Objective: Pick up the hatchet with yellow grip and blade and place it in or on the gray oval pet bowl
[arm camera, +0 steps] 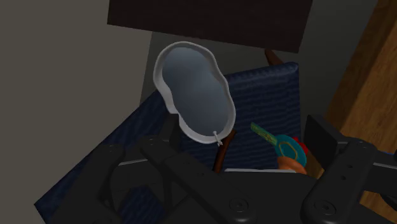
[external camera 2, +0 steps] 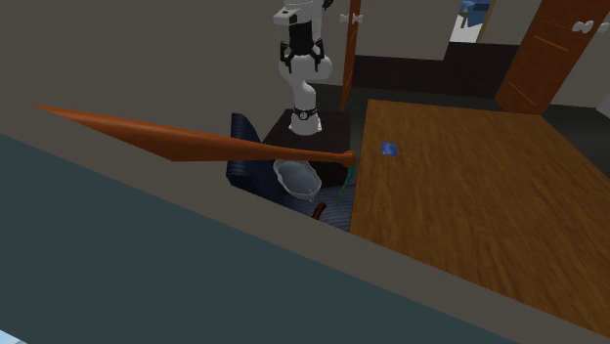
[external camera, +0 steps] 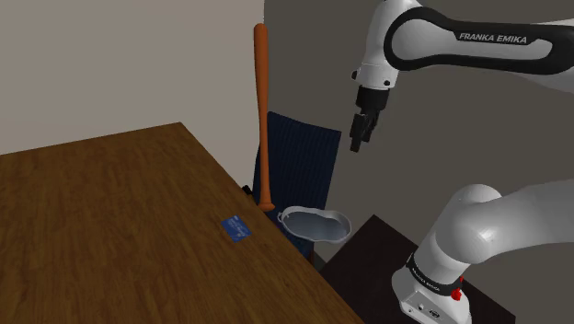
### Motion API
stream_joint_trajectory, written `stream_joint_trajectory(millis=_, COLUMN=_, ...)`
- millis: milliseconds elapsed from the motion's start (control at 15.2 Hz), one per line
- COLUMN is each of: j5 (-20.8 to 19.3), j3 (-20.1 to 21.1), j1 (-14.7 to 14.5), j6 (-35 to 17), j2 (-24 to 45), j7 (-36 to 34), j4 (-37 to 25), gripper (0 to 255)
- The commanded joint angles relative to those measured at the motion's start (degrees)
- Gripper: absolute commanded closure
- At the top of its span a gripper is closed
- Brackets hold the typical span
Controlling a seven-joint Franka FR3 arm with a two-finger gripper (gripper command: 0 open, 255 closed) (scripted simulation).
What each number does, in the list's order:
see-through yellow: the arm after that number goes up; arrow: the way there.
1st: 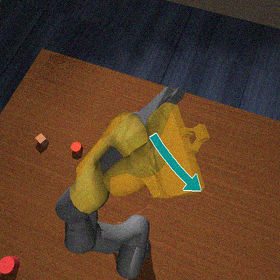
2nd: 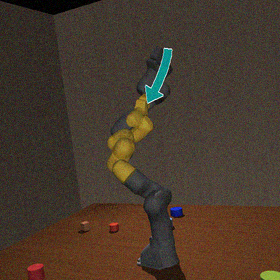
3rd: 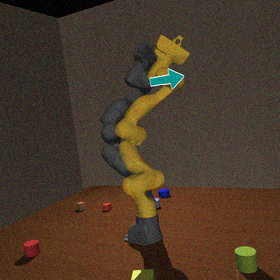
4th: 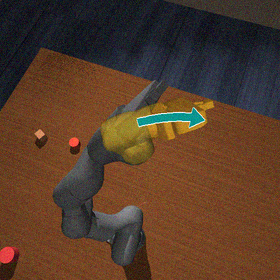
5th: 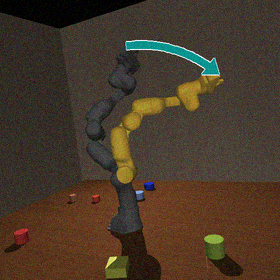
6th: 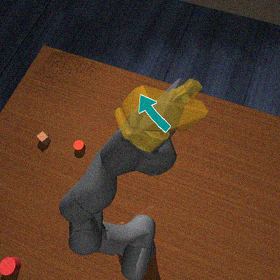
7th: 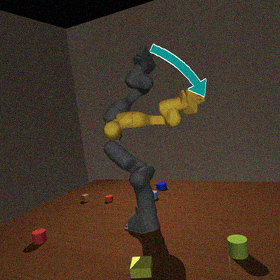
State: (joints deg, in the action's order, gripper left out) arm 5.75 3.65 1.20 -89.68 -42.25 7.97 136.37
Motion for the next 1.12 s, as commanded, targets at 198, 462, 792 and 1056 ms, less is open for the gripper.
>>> stream_joint_trajectory(millis=198, j5=0.9, j3=1.0, j1=0.0, j6=-6.8, j2=2.7, j7=-1.2, j4=3.2, gripper=0)
stream_joint_trajectory(millis=462, j5=2.1, j3=2.5, j1=0.1, j6=-16.0, j2=7.6, j7=-2.6, j4=6.3, gripper=0)
stream_joint_trajectory(millis=792, j5=3.2, j3=4.2, j1=0.2, j6=-27.6, j2=15.9, j7=-4.4, j4=8.2, gripper=0)
stream_joint_trajectory(millis=1056, j5=3.7, j3=5.5, j1=0.4, j6=-36.5, j2=23.9, j7=-5.9, j4=8.0, gripper=0)
